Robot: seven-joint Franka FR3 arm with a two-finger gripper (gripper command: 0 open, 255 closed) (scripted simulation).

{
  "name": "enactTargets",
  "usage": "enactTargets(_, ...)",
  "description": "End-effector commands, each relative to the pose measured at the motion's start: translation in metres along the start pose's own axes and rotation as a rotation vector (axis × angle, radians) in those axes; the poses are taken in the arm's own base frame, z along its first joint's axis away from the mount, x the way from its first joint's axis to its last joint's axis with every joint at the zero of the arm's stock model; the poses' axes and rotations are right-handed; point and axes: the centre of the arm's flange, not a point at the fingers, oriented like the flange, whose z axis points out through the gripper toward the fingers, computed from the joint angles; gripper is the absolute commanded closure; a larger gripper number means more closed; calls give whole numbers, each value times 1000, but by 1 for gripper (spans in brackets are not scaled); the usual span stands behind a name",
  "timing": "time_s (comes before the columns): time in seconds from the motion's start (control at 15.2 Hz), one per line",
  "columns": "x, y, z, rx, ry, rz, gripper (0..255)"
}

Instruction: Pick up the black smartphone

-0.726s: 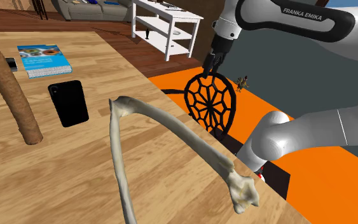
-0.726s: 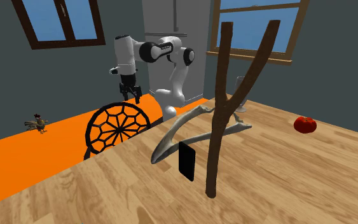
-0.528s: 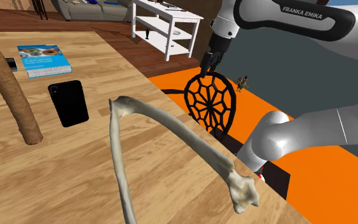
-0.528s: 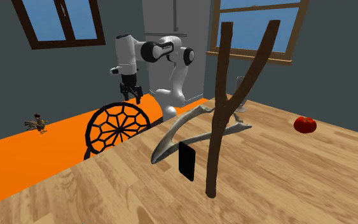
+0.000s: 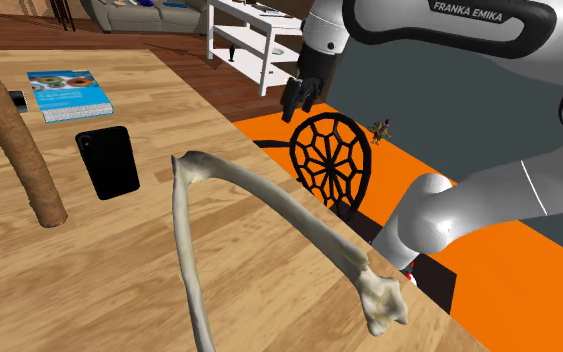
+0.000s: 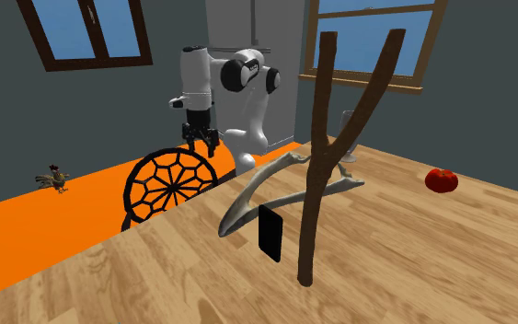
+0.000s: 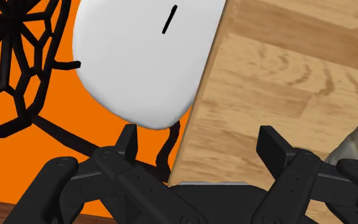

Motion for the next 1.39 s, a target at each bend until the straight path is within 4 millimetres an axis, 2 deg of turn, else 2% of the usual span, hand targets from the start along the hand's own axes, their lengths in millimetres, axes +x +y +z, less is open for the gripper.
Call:
enactTargets(0.0,11,-26,-2,-5,13,-3,0)
enactTargets(1.32,93,-277,-24,-59,130,-41,0)
